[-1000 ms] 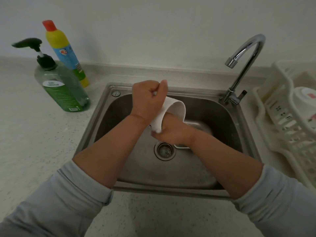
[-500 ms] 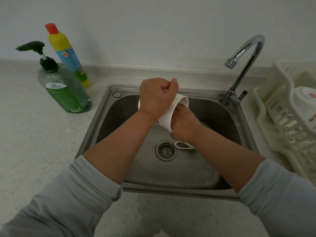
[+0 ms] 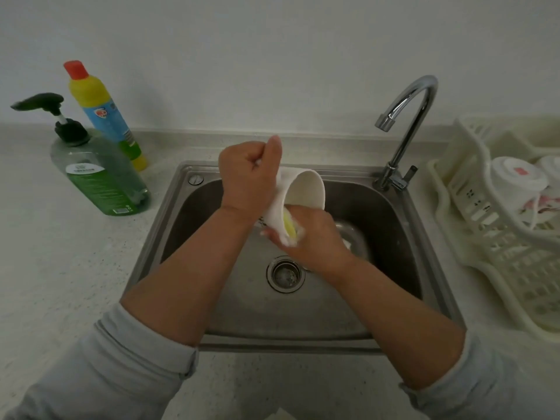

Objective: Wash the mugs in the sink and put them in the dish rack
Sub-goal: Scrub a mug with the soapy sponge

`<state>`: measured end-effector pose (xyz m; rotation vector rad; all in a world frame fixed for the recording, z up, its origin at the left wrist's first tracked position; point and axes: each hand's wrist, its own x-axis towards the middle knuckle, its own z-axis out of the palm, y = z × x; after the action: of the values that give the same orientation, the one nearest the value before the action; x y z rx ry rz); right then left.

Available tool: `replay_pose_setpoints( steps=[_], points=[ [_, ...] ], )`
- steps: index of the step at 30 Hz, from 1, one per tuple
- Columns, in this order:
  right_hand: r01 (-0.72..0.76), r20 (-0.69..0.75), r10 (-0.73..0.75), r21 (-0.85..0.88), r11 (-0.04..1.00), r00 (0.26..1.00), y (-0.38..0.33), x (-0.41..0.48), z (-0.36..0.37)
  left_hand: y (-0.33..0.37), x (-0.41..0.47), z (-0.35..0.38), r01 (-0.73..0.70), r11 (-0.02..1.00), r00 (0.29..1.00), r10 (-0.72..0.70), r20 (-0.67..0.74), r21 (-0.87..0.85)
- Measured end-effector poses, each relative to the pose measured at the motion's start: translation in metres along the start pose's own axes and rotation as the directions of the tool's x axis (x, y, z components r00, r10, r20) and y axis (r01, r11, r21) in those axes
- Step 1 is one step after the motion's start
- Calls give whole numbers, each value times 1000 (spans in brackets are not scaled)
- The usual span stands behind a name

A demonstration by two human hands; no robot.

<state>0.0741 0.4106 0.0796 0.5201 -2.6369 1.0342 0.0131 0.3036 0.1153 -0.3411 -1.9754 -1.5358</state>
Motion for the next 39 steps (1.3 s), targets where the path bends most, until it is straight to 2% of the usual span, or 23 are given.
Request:
replay_pose_setpoints(
  steps=[2,3,5,7,9,13,16,18,22,24,25,26,27,28,29,30,32,34,37,39],
  points=[
    [189,-54,-212,-283,940,976,9,-5,-4,-2,-1,-5,129,991,991,-127,39,-39],
    [247,-13,-269,-349,904,963,12,-7,-7,-2,-3,-6,159,987,985,-156,70,-32],
    [257,150,-214,-403,878,965,15,-6,-11,0,-12,-4,167,986,978,-165,126,-7],
    [148,254,-42,-415,898,966,7,-3,-10,6,-19,-2,135,991,983,-136,119,19],
    [80,256,14,-354,932,967,-2,0,1,10,-21,-2,103,994,993,-104,55,23],
    [-138,386,140,-32,990,912,-26,17,5,16,-21,-5,94,995,995,-95,-20,-46],
    [-171,394,145,32,985,908,-33,21,-5,19,-18,-8,136,984,988,-144,-59,-119],
    [-151,358,121,60,987,926,-35,19,-9,19,-17,-10,127,987,988,-135,-73,-101],
    [-142,132,119,183,973,984,-31,6,-13,24,-10,-18,113,993,988,-116,-99,-31],
    [-66,106,57,84,994,993,-27,1,-18,28,-5,-23,105,994,989,-106,-99,-14],
    [18,160,-9,-57,998,987,-26,-1,-22,29,-4,-25,111,994,990,-111,-90,-11],
    [153,229,-96,-244,958,969,-23,-2,-24,30,-4,-27,125,992,989,-126,-77,-11],
    [290,330,-154,-417,862,931,-22,-2,-25,31,-5,-27,142,990,988,-143,-58,-11],
    [396,421,-179,-513,761,889,-21,-1,-26,32,-8,-26,153,988,987,-154,-37,-10],
    [440,490,-150,-556,705,859,-22,-1,-28,33,-12,-24,157,988,988,-157,-11,-6],
    [439,517,-116,-562,701,848,-20,0,-26,34,-16,-22,153,988,988,-153,16,0],
    [388,563,-48,-503,773,825,-24,-3,-26,37,-22,-18,121,993,992,-122,44,11],
    [276,555,-4,-407,871,832,-24,0,-21,39,-23,-15,70,997,996,-72,53,34],
    [28,438,7,-72,997,899,-37,6,-13,34,-20,-15,105,994,994,-105,-1,-8],
    [-195,337,113,222,955,935,-42,7,-9,31,-19,-17,127,991,991,-129,-48,-28]
  ],
)
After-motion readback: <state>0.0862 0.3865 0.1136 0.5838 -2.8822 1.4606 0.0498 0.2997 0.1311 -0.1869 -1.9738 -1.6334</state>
